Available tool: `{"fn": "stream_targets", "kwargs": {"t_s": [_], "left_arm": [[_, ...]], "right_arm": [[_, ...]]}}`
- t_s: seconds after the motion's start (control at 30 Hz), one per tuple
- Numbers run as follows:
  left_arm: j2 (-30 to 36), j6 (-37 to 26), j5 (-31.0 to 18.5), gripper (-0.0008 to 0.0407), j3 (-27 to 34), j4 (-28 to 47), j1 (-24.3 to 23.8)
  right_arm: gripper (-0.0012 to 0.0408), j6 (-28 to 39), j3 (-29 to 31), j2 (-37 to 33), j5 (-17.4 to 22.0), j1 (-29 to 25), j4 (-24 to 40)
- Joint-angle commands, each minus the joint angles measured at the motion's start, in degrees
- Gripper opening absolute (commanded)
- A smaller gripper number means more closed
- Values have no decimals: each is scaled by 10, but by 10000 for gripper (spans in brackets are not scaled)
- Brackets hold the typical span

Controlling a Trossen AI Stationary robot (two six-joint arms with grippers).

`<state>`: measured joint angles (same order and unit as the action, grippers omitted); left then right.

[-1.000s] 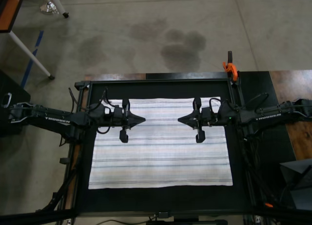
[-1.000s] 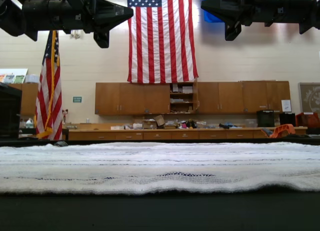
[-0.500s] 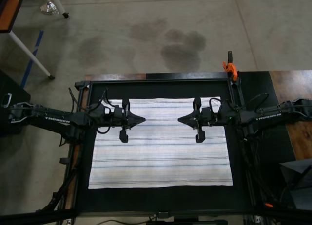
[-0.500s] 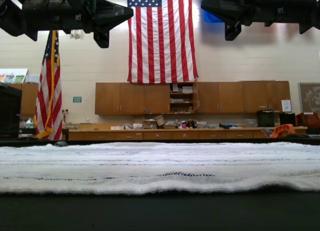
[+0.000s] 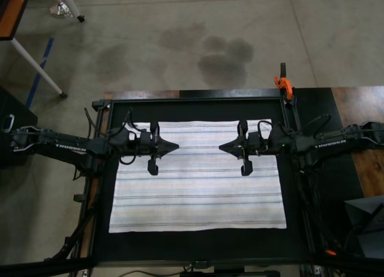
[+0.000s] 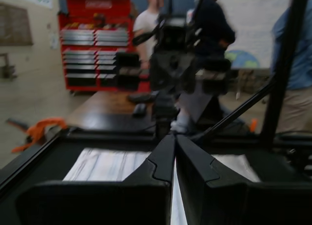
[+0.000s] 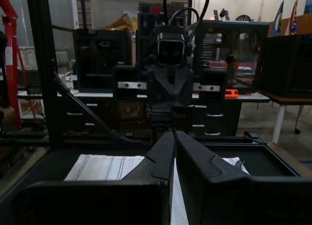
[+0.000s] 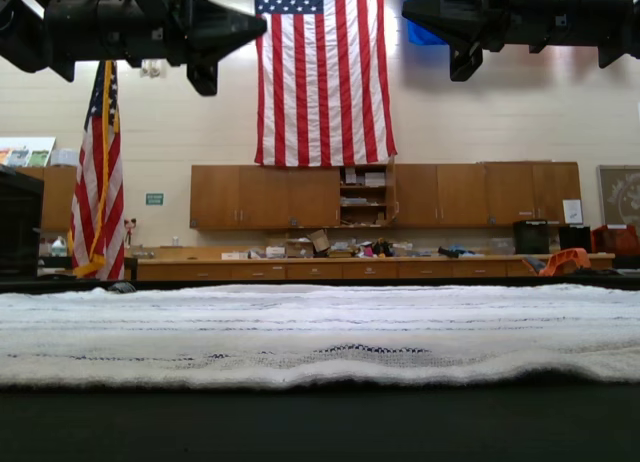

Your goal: Fold the towel

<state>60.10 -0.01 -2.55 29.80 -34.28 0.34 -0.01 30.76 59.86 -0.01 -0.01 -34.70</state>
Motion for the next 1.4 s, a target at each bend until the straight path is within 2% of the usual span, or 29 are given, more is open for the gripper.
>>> {"fn": "stream_targets", "kwargs": {"t_s": [0.0, 0.07, 0.13, 0.2, 0.27, 0.33, 0.43, 0.6, 0.73, 0.83, 1.07, 1.23, 1.37], "left_arm": [[-6, 2, -57, 0, 0, 49, 4], [-12, -25, -151, 0, 0, 108, 7], [-21, -96, -264, 0, 0, 157, 11], [-31, -160, -355, 0, 0, 203, 15], [-40, -195, -415, 0, 0, 243, 18], [-49, -215, -438, 0, 0, 287, 23], [-59, -289, -441, 0, 0, 376, 42], [-67, -470, -440, 0, 0, 555, 94], [-66, -555, -431, 0, 0, 631, 142], [-62, -594, -402, 0, 0, 662, 185], [-25, -562, -305, 31, 0, 666, 295], [13, -521, -290, 82, 0, 656, 349], [53, -462, -289, 96, 0, 635, 372]], "right_arm": [[1, 1, 0, 0, 0, -1, -1], [1, 16, 0, 0, 0, 0, -3], [1, 52, 0, 0, 0, 1, -7], [1, 98, 0, 0, 0, 4, -7], [1, 137, 0, 0, 0, 4, -5], [1, 183, 0, 0, 0, 4, -1], [1, 239, 0, 0, 0, 4, 0], [1, 250, 0, 0, 0, 4, 0], [1, 250, 0, 0, 0, 4, 0], [1, 251, 0, 0, 0, 4, 0], [1, 290, 0, 0, 0, 4, 0], [1, 304, 0, 0, 0, 4, 0], [1, 328, 0, 0, 0, 12, 0]]}}
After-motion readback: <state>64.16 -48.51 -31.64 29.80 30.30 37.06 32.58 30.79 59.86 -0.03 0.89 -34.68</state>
